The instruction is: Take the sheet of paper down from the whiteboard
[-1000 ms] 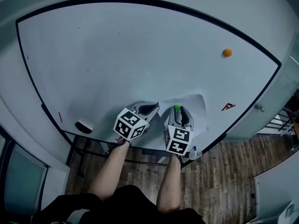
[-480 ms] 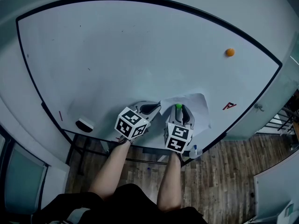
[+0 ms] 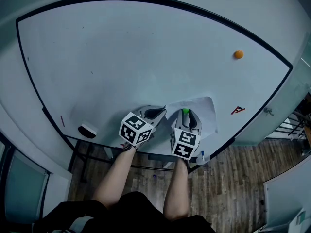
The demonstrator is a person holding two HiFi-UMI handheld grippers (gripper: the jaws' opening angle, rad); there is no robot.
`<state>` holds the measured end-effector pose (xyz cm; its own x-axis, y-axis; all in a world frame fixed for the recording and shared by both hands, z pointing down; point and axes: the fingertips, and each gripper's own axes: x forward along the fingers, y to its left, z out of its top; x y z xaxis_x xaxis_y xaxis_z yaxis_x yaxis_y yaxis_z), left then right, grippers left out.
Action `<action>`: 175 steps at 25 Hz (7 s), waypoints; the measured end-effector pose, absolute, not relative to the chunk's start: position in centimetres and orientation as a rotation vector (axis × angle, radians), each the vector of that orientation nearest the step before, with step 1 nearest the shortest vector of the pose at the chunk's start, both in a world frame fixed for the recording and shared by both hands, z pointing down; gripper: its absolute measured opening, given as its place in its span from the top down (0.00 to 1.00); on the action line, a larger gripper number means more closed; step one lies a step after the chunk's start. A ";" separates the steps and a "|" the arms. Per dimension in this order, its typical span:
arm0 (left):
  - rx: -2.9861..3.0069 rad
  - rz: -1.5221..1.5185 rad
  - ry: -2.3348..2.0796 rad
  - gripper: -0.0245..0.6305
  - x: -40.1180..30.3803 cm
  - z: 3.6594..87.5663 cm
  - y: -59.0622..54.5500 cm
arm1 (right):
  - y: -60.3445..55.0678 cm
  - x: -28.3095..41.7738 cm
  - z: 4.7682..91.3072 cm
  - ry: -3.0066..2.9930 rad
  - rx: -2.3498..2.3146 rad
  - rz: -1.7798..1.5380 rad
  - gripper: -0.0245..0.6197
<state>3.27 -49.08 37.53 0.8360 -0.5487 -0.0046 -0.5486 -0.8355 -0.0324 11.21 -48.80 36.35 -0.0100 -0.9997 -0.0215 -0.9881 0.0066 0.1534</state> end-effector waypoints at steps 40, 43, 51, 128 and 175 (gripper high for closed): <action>-2.955 -0.052 1.096 0.93 -1.4 40.3 -49.6 | -48.8 12.1 39.2 -2.159 2.130 -0.090 0.76; -2.957 -0.052 1.108 0.93 -1.7 40.4 -49.5 | -48.6 12.2 39.4 -2.167 2.121 -0.075 0.76; -2.949 -0.063 1.156 0.93 -3.0 40.8 -49.7 | -48.8 12.5 39.4 -2.166 2.128 -0.066 0.76; -2.902 -0.130 1.460 0.93 -8.9 44.5 -50.4 | -48.7 13.7 42.3 -2.163 2.114 0.000 0.76; -2.983 -0.198 1.328 0.93 -9.5 46.9 -41.3 | -38.7 11.9 46.1 -2.131 2.075 0.140 0.76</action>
